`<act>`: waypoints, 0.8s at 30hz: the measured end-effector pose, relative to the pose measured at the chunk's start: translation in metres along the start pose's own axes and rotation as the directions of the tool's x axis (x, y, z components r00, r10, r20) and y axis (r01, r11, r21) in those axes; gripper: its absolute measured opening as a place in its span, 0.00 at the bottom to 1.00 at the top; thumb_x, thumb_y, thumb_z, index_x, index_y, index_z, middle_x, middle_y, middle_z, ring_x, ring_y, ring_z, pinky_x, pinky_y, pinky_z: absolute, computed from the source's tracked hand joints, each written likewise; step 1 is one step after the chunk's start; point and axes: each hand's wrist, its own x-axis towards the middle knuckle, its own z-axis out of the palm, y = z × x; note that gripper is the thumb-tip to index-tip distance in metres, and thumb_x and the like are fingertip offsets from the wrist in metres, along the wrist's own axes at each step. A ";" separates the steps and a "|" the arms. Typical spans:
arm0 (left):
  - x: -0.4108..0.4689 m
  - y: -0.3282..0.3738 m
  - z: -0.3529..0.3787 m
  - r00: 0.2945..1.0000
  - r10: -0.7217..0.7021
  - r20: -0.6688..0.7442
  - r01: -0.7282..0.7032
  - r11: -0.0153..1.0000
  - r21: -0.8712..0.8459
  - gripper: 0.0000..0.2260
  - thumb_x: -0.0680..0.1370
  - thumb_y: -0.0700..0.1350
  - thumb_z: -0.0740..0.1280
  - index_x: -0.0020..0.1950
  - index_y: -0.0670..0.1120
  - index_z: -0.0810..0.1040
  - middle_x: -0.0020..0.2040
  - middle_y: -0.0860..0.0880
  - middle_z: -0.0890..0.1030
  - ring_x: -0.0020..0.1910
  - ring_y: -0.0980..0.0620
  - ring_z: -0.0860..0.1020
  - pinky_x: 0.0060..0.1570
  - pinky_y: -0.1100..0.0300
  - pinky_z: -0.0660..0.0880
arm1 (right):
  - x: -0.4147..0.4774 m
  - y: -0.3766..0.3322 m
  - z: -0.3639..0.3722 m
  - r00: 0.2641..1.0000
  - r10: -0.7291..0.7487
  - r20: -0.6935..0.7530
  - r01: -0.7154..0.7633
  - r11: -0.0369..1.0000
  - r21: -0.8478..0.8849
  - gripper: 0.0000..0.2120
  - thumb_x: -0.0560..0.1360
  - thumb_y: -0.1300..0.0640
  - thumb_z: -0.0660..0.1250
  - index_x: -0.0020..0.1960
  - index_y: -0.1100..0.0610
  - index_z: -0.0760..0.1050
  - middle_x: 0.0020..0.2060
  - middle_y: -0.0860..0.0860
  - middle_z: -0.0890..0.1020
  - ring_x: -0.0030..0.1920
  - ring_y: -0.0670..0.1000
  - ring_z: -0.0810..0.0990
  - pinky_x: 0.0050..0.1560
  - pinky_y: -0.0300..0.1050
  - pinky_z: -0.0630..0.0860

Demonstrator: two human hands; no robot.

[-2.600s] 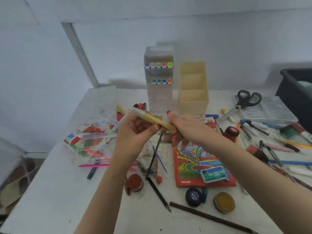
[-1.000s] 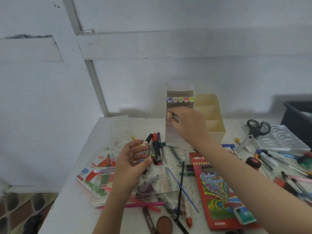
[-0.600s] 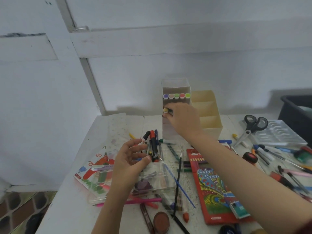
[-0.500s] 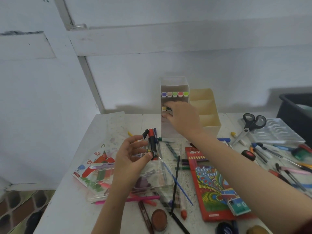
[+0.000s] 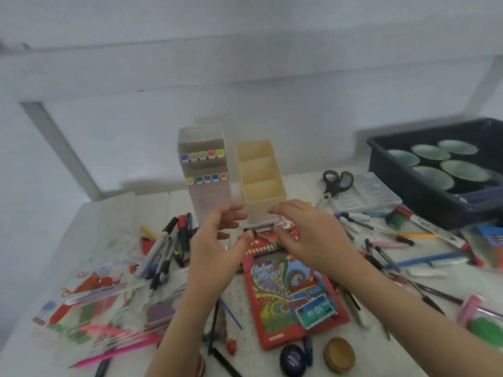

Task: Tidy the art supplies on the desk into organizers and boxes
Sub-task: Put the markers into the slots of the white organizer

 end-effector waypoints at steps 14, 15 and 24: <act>-0.012 0.042 0.153 0.846 0.076 0.527 -0.066 0.997 -0.038 0.13 0.73 0.41 0.70 0.47 0.60 0.77 0.46 0.65 0.79 0.46 0.63 0.77 0.42 0.73 0.70 | -0.112 0.135 -0.117 0.726 0.536 0.432 -0.438 0.844 -0.310 0.07 0.73 0.55 0.63 0.43 0.42 0.73 0.42 0.40 0.75 0.41 0.39 0.72 0.40 0.37 0.71; -0.014 0.044 0.161 0.834 0.072 0.547 -0.062 0.997 -0.036 0.13 0.72 0.40 0.70 0.47 0.60 0.77 0.46 0.65 0.79 0.46 0.63 0.77 0.42 0.74 0.69 | -0.119 0.142 -0.123 0.682 0.546 0.486 -0.450 0.838 -0.310 0.10 0.73 0.57 0.63 0.43 0.41 0.72 0.43 0.39 0.75 0.42 0.38 0.72 0.40 0.36 0.72; -0.021 0.050 0.195 0.787 0.060 0.614 -0.074 0.997 -0.002 0.12 0.73 0.43 0.70 0.48 0.61 0.76 0.48 0.66 0.78 0.48 0.66 0.76 0.45 0.73 0.72 | -0.147 0.176 -0.132 0.591 0.470 0.656 -0.402 0.876 -0.265 0.14 0.71 0.55 0.70 0.42 0.35 0.73 0.46 0.38 0.71 0.44 0.40 0.72 0.47 0.43 0.77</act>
